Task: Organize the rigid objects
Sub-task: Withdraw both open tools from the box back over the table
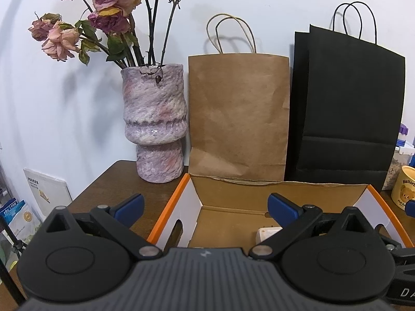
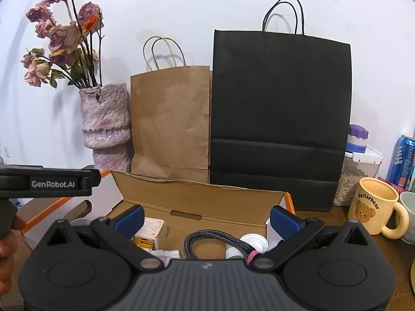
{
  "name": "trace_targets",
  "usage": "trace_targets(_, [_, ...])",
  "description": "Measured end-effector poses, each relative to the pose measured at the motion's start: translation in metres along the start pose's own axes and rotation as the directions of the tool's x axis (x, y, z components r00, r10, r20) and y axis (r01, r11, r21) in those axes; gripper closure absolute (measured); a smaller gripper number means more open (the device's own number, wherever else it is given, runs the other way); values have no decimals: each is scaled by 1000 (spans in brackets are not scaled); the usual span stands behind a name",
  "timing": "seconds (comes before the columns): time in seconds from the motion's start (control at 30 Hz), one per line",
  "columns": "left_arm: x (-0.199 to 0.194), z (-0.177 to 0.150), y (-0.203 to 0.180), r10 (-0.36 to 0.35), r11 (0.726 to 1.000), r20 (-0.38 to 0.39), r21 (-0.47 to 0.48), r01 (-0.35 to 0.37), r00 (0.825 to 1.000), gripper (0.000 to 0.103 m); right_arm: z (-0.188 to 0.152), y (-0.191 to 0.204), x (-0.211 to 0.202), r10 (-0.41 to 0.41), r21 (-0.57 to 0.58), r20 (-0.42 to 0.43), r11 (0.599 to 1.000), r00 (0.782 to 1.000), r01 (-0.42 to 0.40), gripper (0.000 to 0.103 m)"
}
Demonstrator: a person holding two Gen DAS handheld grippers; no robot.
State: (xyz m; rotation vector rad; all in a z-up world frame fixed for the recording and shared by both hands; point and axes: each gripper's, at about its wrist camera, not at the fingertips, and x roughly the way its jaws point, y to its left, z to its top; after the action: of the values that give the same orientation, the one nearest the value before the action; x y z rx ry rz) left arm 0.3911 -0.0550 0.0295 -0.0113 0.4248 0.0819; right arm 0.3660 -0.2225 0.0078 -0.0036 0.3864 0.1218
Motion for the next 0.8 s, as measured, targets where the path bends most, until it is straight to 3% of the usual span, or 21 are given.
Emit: trace_targets(0.8, [-70, -18, 10, -41, 999, 40, 2, 41, 998, 0, -13, 1, -69, -7, -20, 27, 1000, 1000, 8, 0])
